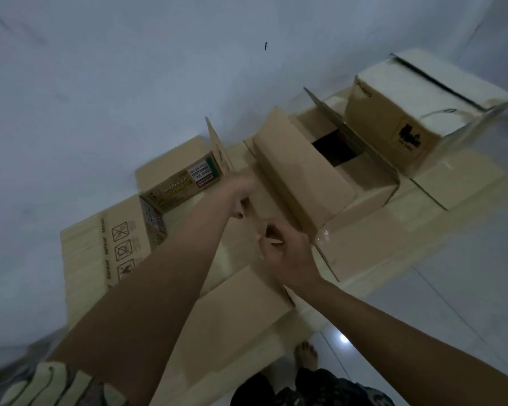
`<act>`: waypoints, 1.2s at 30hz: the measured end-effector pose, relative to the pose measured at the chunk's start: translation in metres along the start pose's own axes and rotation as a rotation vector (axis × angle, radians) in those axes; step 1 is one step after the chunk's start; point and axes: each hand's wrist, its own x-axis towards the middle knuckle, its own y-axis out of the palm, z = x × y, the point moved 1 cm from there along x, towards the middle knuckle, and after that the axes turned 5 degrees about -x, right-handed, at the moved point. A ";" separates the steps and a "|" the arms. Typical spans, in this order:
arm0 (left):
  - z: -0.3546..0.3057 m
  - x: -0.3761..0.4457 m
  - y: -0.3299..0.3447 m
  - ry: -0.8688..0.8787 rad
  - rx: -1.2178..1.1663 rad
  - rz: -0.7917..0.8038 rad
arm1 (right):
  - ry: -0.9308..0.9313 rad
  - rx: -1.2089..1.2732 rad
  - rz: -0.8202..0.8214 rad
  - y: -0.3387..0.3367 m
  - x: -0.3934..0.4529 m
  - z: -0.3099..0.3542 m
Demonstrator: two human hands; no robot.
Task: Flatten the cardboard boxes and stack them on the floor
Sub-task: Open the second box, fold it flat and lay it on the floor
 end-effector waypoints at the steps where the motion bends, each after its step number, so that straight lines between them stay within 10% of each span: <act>1: 0.001 -0.001 -0.010 0.015 -0.029 -0.045 | -0.038 0.020 0.048 0.000 0.000 0.001; 13: 0.026 -0.067 -0.143 0.090 -0.271 -0.249 | 0.445 -0.457 0.130 0.044 0.080 -0.001; 19: 0.054 -0.104 -0.226 0.126 -0.368 -0.245 | 0.877 0.014 0.179 0.078 0.081 0.015; 36: 0.093 -0.125 -0.313 0.349 -0.504 -0.205 | 0.340 -0.123 -0.259 0.071 0.122 0.144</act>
